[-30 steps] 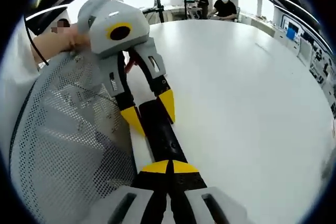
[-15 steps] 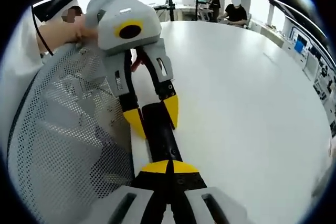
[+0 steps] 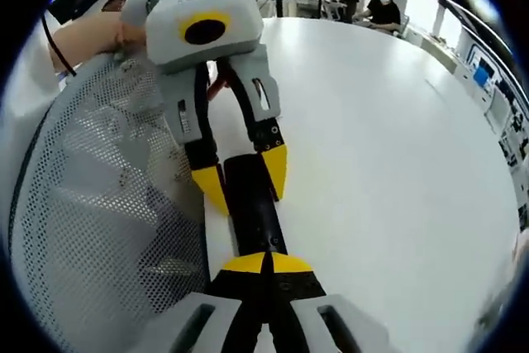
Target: Press the specified remote control buttons in sequence, fully releasing each button before pressing the next.
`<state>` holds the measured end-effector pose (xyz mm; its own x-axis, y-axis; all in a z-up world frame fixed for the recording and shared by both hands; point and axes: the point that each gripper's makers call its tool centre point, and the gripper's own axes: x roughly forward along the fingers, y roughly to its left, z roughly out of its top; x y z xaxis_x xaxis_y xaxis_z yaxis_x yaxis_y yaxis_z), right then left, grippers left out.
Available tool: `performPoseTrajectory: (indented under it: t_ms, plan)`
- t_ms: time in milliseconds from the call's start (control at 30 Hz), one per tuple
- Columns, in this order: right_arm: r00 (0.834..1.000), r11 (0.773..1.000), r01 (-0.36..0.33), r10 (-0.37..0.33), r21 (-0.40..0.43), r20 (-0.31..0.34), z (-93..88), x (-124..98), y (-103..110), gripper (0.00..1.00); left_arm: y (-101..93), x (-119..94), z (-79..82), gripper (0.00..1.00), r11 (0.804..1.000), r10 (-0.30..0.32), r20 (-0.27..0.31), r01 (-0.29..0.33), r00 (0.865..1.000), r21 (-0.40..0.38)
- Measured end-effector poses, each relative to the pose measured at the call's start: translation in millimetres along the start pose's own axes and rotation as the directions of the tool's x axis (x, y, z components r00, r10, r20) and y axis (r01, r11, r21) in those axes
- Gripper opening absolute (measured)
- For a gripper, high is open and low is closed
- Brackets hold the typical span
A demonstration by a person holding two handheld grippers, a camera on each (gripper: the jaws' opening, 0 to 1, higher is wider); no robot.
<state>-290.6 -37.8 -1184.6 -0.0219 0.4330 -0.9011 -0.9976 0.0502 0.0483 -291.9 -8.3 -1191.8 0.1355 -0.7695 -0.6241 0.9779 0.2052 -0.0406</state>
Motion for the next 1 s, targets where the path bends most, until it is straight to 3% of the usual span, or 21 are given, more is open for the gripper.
performPoseTrajectory:
  t_ms: [167,267,367,500,700,1000]
  plan:
    - [1.000,0.998,-0.021,0.019,0.062,0.018,0.0,-0.6,-1.8,0.00,0.1,0.1,-0.1,0.25,1.000,0.000,0.001,0.000,1.000,-0.002]
    - [0.993,0.996,-0.065,0.057,0.067,0.107,1.5,-3.4,0.5,0.00,-0.1,0.0,-0.1,0.25,1.000,0.000,0.002,0.000,1.000,-0.003]
    - [0.991,0.982,-0.078,0.058,0.174,0.117,-1.7,-5.8,0.0,0.00,-0.2,-0.2,0.1,0.25,1.000,0.001,0.006,-0.001,1.000,-0.011]
    - [0.993,0.997,-0.070,0.067,0.028,0.100,6.4,-4.5,10.8,0.00,-0.3,-0.5,0.3,0.25,1.000,-0.002,0.007,0.002,1.000,-0.013]
    - [0.994,0.997,-0.072,0.073,-0.012,0.086,10.8,2.7,18.7,0.00,-0.7,-0.3,0.9,0.25,1.000,-0.003,0.009,0.003,1.000,-0.010]
    - [1.000,0.997,-0.029,0.029,-0.068,0.002,8.9,5.6,20.2,0.00,-1.7,0.3,0.1,0.25,1.000,-0.005,0.004,0.005,1.000,0.002]
